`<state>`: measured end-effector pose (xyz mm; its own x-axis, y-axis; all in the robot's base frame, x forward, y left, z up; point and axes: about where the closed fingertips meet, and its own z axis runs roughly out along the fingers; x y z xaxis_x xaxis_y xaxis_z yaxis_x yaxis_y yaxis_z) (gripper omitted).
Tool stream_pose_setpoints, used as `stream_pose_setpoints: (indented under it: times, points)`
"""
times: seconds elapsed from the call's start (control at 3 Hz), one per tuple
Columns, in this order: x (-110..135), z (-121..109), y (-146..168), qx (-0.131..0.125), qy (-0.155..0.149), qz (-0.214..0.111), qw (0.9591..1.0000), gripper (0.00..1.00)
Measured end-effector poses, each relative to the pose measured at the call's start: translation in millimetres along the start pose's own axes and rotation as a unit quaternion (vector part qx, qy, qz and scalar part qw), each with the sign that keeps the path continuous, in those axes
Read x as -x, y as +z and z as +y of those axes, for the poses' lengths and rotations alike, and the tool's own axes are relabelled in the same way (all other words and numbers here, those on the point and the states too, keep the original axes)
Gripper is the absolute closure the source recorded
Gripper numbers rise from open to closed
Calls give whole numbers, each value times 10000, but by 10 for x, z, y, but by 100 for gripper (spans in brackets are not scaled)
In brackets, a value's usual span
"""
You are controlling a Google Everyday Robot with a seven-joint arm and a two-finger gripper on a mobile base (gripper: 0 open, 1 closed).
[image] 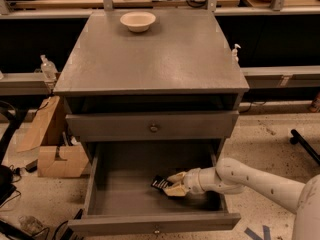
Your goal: Place rxbar chocolate into middle drawer
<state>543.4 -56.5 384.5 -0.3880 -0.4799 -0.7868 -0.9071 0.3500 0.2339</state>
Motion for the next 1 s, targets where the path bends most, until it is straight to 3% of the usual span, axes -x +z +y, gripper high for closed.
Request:
stream_pose_setpoints:
  times: [0.33, 0.67, 1.0]
  points:
    - [2, 13, 20, 20, 0, -1, 10000, 12]
    - [4, 23, 35, 36, -1, -2, 10000, 0]
    - [4, 23, 35, 36, -1, -2, 10000, 0]
